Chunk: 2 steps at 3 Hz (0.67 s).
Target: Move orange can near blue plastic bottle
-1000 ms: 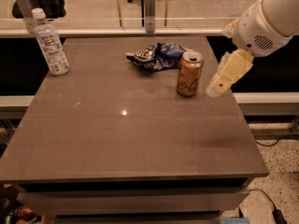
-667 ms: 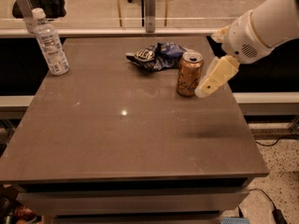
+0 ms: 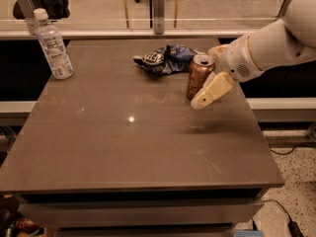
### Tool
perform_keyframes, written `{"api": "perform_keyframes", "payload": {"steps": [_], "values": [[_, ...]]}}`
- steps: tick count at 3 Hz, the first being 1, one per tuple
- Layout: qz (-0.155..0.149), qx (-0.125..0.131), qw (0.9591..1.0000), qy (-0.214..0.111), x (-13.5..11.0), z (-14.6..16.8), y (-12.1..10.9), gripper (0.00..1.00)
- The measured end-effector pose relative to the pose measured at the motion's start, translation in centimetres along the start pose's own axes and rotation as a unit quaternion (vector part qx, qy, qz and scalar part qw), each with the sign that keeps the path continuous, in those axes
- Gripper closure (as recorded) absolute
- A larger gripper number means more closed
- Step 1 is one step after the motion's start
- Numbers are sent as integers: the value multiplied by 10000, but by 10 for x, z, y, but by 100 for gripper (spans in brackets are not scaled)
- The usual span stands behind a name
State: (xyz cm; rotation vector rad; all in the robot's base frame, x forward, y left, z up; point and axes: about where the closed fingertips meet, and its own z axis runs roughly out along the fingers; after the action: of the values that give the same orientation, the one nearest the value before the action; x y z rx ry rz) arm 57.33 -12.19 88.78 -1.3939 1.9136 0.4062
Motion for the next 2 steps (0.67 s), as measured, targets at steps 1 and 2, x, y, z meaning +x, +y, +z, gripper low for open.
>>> {"api": "perform_keyframes", "payload": {"steps": [1,2], "values": [[153,-127,9997,-131,11,20,-3,0],[294,-201,9991,-222,20,33,-9,0]]}}
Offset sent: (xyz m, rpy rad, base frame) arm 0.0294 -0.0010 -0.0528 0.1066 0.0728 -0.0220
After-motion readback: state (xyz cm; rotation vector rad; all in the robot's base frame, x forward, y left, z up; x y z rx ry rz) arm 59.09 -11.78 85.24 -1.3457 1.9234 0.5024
